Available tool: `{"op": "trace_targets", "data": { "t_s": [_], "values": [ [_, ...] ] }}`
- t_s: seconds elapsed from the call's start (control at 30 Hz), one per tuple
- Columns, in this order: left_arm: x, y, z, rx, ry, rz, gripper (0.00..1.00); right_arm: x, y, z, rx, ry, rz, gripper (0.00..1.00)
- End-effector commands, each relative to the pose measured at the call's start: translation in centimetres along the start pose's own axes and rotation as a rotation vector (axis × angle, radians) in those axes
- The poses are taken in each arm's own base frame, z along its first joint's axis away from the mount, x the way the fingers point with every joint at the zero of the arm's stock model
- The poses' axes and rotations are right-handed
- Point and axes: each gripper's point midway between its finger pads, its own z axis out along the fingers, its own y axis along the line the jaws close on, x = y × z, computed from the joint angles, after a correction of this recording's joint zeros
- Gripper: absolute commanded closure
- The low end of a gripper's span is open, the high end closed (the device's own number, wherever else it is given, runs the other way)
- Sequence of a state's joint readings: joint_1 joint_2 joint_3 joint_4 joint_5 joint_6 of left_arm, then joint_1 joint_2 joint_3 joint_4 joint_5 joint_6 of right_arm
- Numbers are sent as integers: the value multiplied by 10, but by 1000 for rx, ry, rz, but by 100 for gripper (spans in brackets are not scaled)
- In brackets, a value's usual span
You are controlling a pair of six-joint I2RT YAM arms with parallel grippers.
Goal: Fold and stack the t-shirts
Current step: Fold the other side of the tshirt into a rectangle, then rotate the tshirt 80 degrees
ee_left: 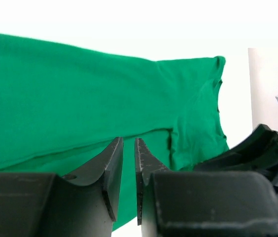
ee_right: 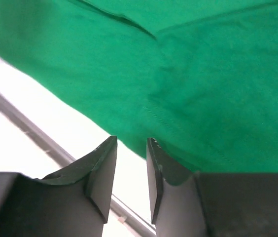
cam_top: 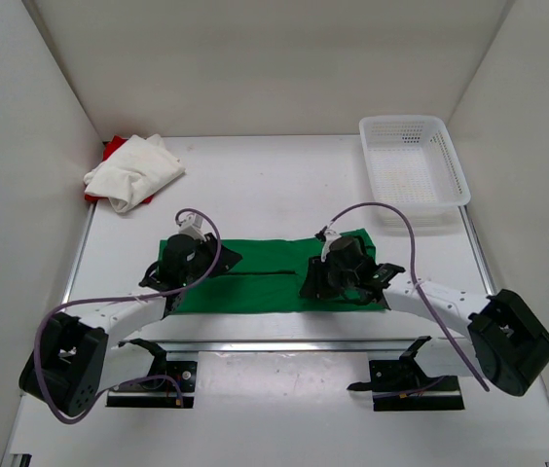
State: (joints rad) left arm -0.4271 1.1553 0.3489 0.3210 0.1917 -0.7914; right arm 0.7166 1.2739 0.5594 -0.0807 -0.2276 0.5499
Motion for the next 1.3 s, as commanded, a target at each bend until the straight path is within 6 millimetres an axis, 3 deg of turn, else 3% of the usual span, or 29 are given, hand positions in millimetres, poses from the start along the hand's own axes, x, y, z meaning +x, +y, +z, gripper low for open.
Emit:
{"op": "trace_targets", "data": {
  "t_s": [0.0,0.1,0.2,0.3,0.4,0.47,0.6,0.7,0.73,0.83,0.9,0.93,1.0,1.03,1.07,1.13,1.27],
  "values": [
    [-23,-18,1,40,-57,24,73,-40,18,-19,-62,-133,-6,72],
    [-27,-17,8,32,-60,15,72,-48,-7,-20,-18,-186,27,82],
    [-25,-6,26,-3,-20,0,73,-41,-54,-8,102,-159,93,100],
    [-29,8,32,-1,-10,-79,74,-32,-74,-8,162,-171,119,100],
    [-24,39,23,3,-9,-236,74,-15,-98,-19,209,-201,207,100],
    [-24,71,14,-62,-33,-301,74,3,-108,-23,222,-212,260,100],
    [-13,104,0,-134,-55,-407,74,33,-120,-27,226,-223,338,100],
    [-4,117,-10,-152,-62,-484,74,28,-119,-33,201,-239,333,94],
    [-15,119,-12,-143,-94,-501,75,17,-115,-36,184,-264,323,92],
    [-26,109,-17,-117,-128,-502,75,-25,-92,-49,151,-332,239,82],
    [-47,87,-18,-83,-180,-418,74,-53,-88,-52,173,-373,192,79],
    [-45,81,-17,-90,-163,-389,73,-60,-87,-51,175,-384,172,78],
    [-74,56,-22,-80,-244,-270,70,-70,-98,-36,204,-355,184,82],
    [-73,45,-21,-76,-223,-208,71,-81,-100,-33,207,-374,183,84],
    [-81,36,-24,-70,-252,-148,69,-72,-109,-19,225,-317,201,88],
    [-76,21,-25,-55,-209,-75,69,-77,-120,0,251,-282,213,94],
    [-59,9,-23,-8,-142,-39,71,-80,-116,41,247,-149,189,100]
  ]
}}
